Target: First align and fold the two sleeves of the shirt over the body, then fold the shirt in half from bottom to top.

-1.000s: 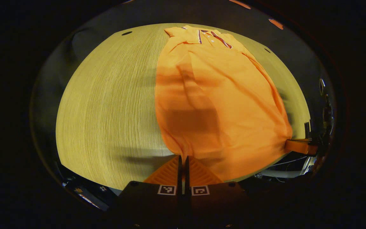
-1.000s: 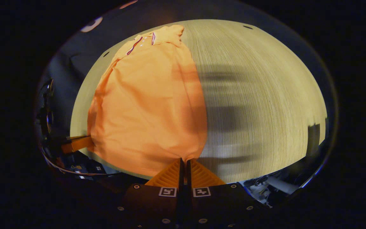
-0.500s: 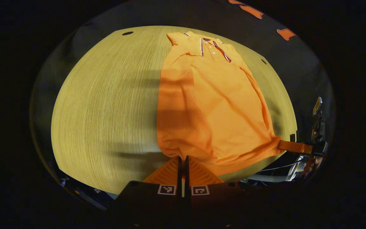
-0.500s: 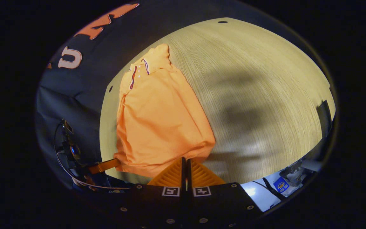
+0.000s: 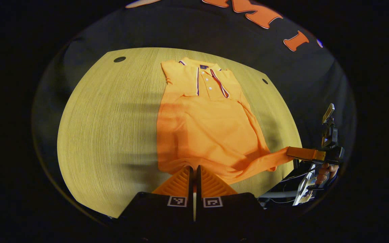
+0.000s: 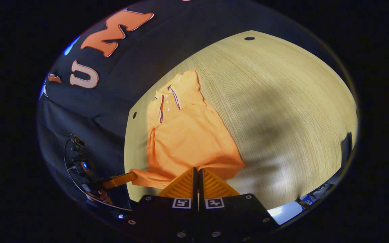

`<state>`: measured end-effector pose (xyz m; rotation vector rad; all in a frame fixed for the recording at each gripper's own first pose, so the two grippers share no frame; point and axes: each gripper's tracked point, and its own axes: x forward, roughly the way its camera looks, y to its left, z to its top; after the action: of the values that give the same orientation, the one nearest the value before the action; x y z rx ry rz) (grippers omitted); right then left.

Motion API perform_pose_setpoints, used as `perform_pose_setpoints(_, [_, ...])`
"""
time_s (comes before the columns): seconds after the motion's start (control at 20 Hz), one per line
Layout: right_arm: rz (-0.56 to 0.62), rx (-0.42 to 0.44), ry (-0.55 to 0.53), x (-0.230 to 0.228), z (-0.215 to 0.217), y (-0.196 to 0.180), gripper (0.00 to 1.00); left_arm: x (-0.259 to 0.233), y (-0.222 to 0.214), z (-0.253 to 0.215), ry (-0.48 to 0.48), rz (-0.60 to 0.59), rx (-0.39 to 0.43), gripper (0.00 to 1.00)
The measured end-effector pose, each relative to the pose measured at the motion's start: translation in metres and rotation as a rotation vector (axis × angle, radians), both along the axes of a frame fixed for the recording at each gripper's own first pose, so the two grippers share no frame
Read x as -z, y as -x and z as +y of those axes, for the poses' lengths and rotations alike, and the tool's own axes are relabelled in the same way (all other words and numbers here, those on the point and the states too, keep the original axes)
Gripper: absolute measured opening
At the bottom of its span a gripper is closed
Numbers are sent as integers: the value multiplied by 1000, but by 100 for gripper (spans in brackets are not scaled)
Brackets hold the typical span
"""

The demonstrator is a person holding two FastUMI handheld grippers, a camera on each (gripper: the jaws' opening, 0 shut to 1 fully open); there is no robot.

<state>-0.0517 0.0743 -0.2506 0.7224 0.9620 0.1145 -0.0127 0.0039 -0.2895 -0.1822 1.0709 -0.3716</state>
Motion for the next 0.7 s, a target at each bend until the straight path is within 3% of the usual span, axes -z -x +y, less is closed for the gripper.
perform_pose_setpoints(0.5, [-122, 37, 29, -45, 3, -106, 1, -53, -117, -3, 75, -126, 22, 3])
perform_pose_setpoints(0.7, [-166, 51, 80, -62, -6, -151, 1, -60, -174, 6, 45, -179, 43, 3])
